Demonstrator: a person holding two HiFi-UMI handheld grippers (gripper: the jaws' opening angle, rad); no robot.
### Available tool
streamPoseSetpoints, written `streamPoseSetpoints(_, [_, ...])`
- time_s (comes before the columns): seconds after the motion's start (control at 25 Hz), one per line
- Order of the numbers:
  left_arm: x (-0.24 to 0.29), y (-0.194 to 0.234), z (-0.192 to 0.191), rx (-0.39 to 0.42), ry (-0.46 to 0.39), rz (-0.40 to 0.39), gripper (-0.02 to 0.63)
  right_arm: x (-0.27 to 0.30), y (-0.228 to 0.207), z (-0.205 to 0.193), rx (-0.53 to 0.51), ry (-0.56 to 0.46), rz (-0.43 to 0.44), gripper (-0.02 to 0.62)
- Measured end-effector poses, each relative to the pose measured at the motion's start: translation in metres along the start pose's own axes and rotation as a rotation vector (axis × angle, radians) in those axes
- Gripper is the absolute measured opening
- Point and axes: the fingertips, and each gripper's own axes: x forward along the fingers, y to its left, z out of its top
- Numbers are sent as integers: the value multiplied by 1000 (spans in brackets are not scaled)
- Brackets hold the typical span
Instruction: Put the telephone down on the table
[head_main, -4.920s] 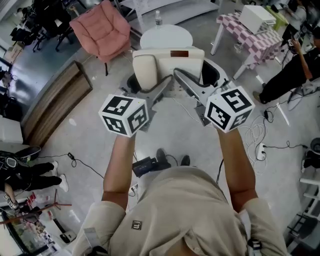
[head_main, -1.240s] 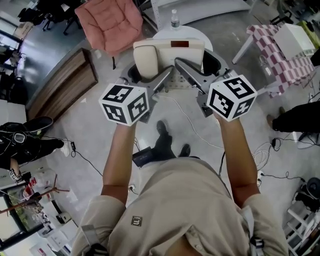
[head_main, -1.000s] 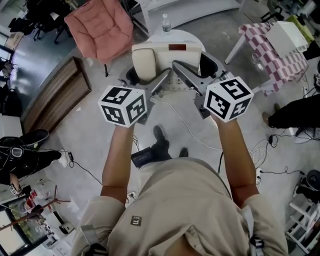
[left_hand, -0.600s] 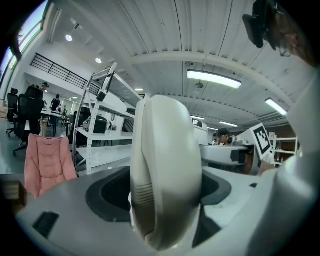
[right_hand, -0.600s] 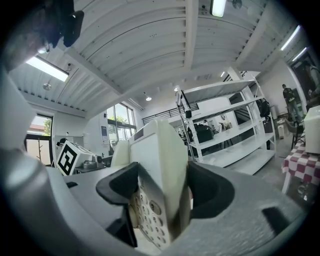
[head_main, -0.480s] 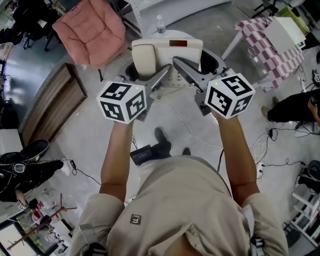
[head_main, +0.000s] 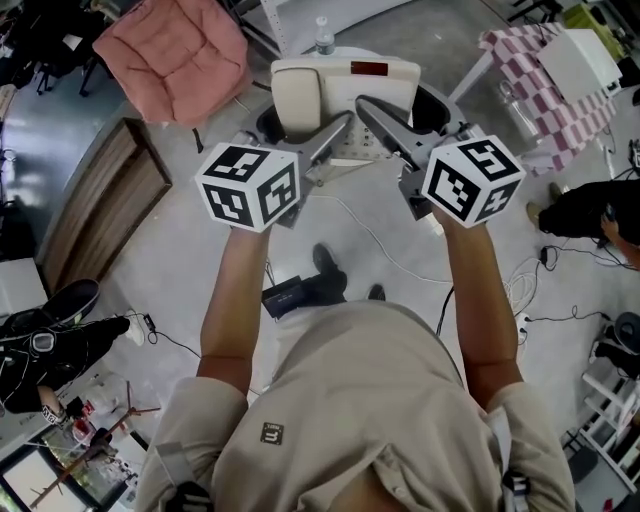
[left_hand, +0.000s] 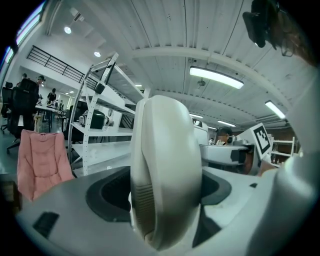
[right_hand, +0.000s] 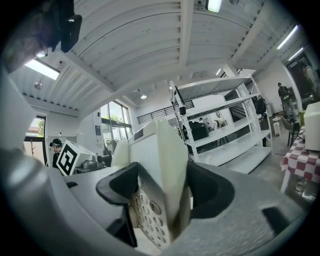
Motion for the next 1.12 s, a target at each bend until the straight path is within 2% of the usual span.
streamPoseSetpoints(0.32, [13,42,13,-10,6,-38,364,43,-8,9,-7,16,-38,291])
streamPoseSetpoints(0.64, [0,104,28,-11,-14,-54,362,105,12,16,-35,21,-51,293])
streamPoseSetpoints(1.12, [-23,141,43,-3,-53,12,362,144,36,26,-63,24,24,293])
